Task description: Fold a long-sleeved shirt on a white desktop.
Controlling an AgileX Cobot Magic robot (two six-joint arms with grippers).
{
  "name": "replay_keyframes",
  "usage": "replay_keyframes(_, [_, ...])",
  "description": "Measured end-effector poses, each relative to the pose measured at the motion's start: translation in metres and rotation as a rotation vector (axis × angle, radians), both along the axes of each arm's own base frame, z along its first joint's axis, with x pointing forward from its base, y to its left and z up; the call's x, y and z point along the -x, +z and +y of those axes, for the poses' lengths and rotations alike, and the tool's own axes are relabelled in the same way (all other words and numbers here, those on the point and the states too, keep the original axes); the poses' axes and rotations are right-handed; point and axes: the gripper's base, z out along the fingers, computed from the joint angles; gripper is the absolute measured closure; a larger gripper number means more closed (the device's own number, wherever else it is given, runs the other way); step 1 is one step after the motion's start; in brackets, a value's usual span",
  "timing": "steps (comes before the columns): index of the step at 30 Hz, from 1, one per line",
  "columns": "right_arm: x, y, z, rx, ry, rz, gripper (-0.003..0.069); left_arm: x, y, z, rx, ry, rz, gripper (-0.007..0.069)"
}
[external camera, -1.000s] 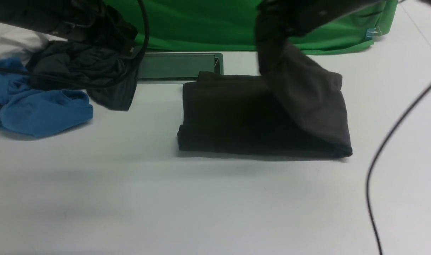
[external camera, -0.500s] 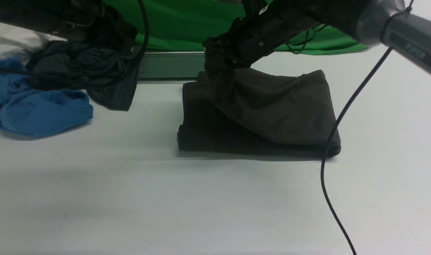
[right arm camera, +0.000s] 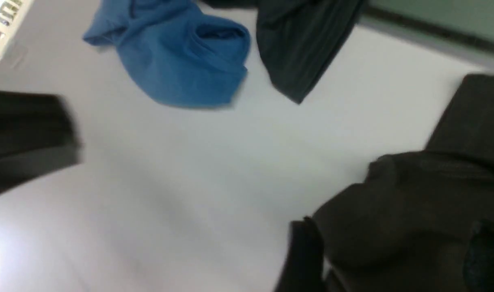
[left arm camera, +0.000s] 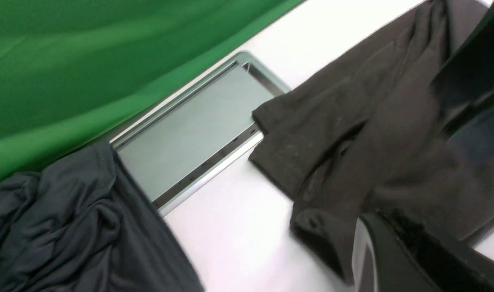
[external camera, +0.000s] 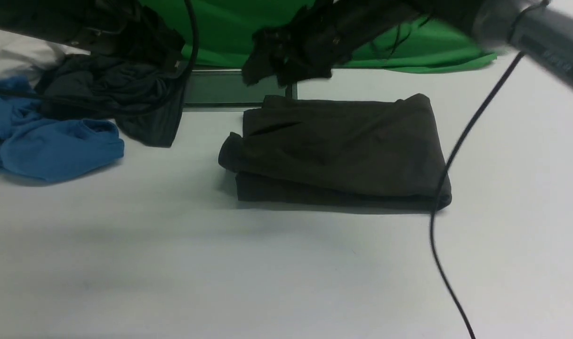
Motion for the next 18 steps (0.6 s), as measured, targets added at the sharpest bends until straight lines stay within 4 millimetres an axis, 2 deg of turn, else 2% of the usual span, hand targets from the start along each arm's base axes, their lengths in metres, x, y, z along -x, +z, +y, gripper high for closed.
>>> replay_keyframes(2, [0.003,0.017,-0.017,0.075,-0.004,-0.045,0.0259,0.000,0.001,-0.002,0.024,-0.017,-0.009,0.0606])
replay_keyframes(4, [0.008,0.027,-0.036,0.201,-0.011,-0.074,0.0364,0.001,0.002,-0.007,0.051,-0.043,-0.019,0.0606])
replay_keyframes(5, [0.009,0.030,-0.052,0.325,-0.053,-0.099,0.0460,0.002,0.000,-0.013,0.058,-0.066,-0.026,0.0606])
replay_keyframes(6, [0.009,0.031,-0.054,0.338,-0.064,-0.098,0.0471,0.002,-0.001,-0.015,0.062,-0.074,-0.027,0.0606])
replay_keyframes(8, [0.009,0.027,-0.073,0.459,-0.128,-0.093,0.0564,0.002,-0.008,-0.027,0.066,-0.105,-0.020,0.0606])
replay_keyframes(9, [0.008,0.016,-0.085,0.523,-0.161,-0.062,0.0604,0.000,-0.017,-0.037,0.067,-0.127,0.002,0.0606])
replay_keyframes(11, [0.008,-0.004,-0.098,0.571,-0.182,0.007,0.0627,-0.006,-0.034,-0.051,0.062,-0.161,0.048,0.0606])
replay_keyframes(13, [0.008,-0.034,-0.110,0.598,-0.195,0.078,0.0631,-0.017,-0.065,-0.068,0.048,-0.189,0.124,0.0606])
replay_keyframes(18, [0.018,-0.091,-0.117,0.605,-0.191,0.174,0.0631,-0.036,-0.126,-0.075,-0.010,-0.161,0.267,0.0606])
